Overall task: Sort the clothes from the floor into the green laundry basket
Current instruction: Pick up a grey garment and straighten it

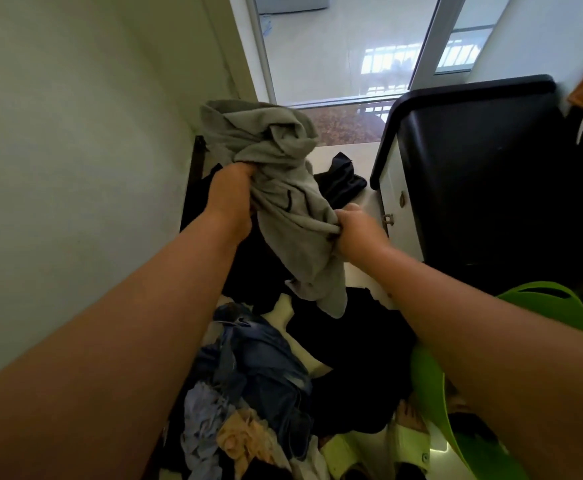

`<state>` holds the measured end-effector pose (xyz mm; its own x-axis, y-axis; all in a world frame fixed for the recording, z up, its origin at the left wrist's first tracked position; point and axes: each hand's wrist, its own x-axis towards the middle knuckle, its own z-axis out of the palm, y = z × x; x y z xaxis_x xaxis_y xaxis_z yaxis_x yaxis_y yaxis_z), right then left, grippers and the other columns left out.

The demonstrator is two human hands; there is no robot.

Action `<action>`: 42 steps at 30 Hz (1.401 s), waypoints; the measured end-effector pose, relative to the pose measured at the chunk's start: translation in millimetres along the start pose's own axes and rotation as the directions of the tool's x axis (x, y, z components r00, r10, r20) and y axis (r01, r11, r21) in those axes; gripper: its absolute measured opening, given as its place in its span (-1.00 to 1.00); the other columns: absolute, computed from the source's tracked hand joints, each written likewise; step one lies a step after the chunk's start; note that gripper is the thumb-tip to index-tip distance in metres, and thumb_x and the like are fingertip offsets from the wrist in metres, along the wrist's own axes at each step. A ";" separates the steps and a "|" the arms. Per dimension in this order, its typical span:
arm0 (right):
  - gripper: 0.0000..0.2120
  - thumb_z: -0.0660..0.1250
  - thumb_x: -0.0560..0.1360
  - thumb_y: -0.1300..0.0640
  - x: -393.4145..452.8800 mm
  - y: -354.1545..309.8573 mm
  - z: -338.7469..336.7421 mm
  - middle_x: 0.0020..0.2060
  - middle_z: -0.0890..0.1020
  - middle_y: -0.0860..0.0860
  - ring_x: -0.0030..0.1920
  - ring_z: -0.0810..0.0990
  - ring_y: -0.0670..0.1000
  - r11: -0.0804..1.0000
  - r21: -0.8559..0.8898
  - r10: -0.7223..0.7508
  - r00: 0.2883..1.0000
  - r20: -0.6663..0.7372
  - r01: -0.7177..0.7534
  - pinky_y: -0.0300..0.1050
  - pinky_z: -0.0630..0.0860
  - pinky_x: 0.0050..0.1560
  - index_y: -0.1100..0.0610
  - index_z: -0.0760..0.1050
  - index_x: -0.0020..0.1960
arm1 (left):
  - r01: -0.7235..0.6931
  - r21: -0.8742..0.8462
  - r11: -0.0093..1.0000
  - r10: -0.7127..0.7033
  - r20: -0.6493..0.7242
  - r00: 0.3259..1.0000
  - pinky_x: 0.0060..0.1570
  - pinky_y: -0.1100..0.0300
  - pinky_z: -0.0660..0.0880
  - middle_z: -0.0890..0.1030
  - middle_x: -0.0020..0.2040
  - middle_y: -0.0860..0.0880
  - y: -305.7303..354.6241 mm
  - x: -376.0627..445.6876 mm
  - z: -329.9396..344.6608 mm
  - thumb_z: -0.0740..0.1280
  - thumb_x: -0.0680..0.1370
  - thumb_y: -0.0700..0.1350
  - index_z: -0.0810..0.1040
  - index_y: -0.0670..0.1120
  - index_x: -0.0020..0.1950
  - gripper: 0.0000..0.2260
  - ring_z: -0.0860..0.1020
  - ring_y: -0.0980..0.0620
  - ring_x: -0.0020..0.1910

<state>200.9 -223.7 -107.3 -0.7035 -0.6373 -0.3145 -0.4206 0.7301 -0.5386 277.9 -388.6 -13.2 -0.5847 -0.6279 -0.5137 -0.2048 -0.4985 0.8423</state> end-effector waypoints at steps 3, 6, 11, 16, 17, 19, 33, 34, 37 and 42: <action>-0.86 0.32 0.44 0.30 4.0 4.2 -25.5 -0.17 0.51 -0.03 -0.16 0.52 0.06 0.984 0.106 -0.139 0.988 -0.071 0.146 0.01 0.57 -0.10 0.06 0.49 -0.14 | 0.059 0.102 0.993 -0.073 0.143 0.987 0.12 -0.09 0.54 0.62 0.14 -0.08 7.7 -2.3 -12.7 0.13 0.64 -0.06 0.52 -0.07 0.24 -0.74 0.60 -0.09 0.10; -0.60 0.36 0.45 0.27 9.9 -3.4 -41.6 -0.13 0.54 -0.03 -0.17 0.52 -0.03 0.923 0.378 -0.014 0.990 -0.139 0.066 -0.11 0.51 -0.15 -0.01 0.37 0.22 | 0.182 0.167 0.969 -0.217 0.226 0.950 -0.05 -0.01 0.58 0.66 0.09 -0.08 16.8 -11.5 -7.2 0.07 0.65 0.03 0.55 -0.07 0.20 -0.66 0.63 -0.11 0.06; -0.22 0.54 0.30 0.03 20.3 -12.6 -44.8 0.35 0.35 0.02 0.33 0.37 0.10 0.980 0.146 -0.172 0.940 0.293 0.134 0.08 0.34 0.39 -0.01 0.28 0.44 | 0.288 0.240 0.927 -0.347 0.256 0.902 -0.06 0.10 0.51 0.68 -0.06 -0.11 27.5 -16.5 6.1 0.04 0.64 0.06 0.58 -0.14 0.05 -0.61 0.63 -0.09 -0.07; -0.79 0.42 0.47 0.14 3.1 -15.9 -53.7 0.05 0.62 -0.04 0.07 0.60 -0.03 0.786 0.572 -0.173 0.803 0.570 -0.236 -0.20 0.52 0.10 0.03 0.53 0.09 | 0.241 -0.027 0.970 -0.236 0.126 0.963 -0.13 0.04 0.48 0.60 0.16 -0.16 28.9 -12.7 3.6 -0.05 0.66 0.15 0.48 -0.16 0.25 -0.50 0.52 -0.13 0.24; -0.81 0.40 0.48 0.14 1.8 -12.3 -51.4 0.06 0.63 -0.01 0.08 0.61 0.00 0.697 0.654 -0.160 0.824 0.543 -0.295 -0.14 0.54 0.10 0.02 0.53 0.09 | 0.202 -0.118 0.972 -0.197 0.048 0.979 -0.15 0.05 0.48 0.55 0.25 -0.15 26.0 -9.7 3.2 -0.06 0.65 0.19 0.44 -0.15 0.33 -0.47 0.48 -0.12 0.30; -0.76 0.37 0.51 0.10 -0.3 -8.8 -48.0 0.09 0.63 0.03 0.11 0.62 0.06 0.561 0.750 -0.103 0.869 0.483 -0.350 -0.03 0.56 0.11 0.03 0.51 0.16 | 0.252 -0.216 0.943 -0.253 0.021 0.967 -0.05 0.02 0.50 0.54 0.27 -0.16 10.0 -1.4 -4.8 -0.10 0.59 0.33 0.44 -0.13 0.35 -0.33 0.50 -0.16 0.26; -0.61 0.26 0.58 -0.05 -12.8 -12.1 -32.1 0.13 0.62 0.20 0.09 0.59 0.17 0.315 0.533 0.280 0.613 0.739 -0.786 0.06 0.51 0.16 0.28 0.56 0.15 | 0.626 -0.359 0.692 -0.523 0.348 0.778 0.16 -0.40 0.37 0.40 0.41 -0.25 -143.6 -40.6 -13.4 -0.18 0.34 0.58 0.37 -0.01 0.46 -0.05 0.36 -0.35 0.36; -0.61 0.18 0.62 -0.02 -18.2 -8.5 -29.5 0.20 0.58 0.18 0.10 0.57 0.14 0.327 0.526 0.296 0.614 0.732 -0.785 0.03 0.48 0.22 0.27 0.52 0.22 | 0.594 -0.339 0.730 -0.474 0.374 0.797 0.21 -0.35 0.38 0.44 0.39 -0.24 -142.0 -39.9 -9.7 -0.10 0.34 0.58 0.42 -0.02 0.42 -0.07 0.39 -0.32 0.36; -0.63 0.03 0.67 0.15 -33.5 1.4 -23.6 0.13 0.50 0.11 -0.16 0.51 0.01 0.409 0.545 0.289 0.670 0.684 -0.732 -0.05 0.42 0.21 0.24 0.31 0.43 | 0.571 -0.190 0.799 -0.469 0.398 0.788 0.23 -0.17 0.47 0.54 0.31 -0.19 -128.2 -36.5 5.2 0.17 0.37 0.46 0.57 -0.08 0.29 -0.24 0.52 -0.22 0.28; -0.75 0.13 0.63 -0.02 -46.1 18.8 -22.5 0.02 0.55 0.12 -0.09 0.53 0.08 0.478 0.407 0.317 0.585 0.747 -0.778 -0.02 0.52 0.08 0.13 0.46 -0.03 | 0.512 -0.014 0.859 -0.496 0.231 0.837 0.01 0.01 0.52 0.71 -0.14 -0.15 -126.7 -38.1 21.6 0.30 0.48 0.04 0.64 -0.13 -0.02 -0.73 0.60 -0.12 -0.01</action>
<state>212.5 -175.0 -85.4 -0.1172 -0.3260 -0.9381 0.5798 0.7444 -0.3311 309.2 -288.6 -96.8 -0.5695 -0.1404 -0.8099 -0.4646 -0.7578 0.4580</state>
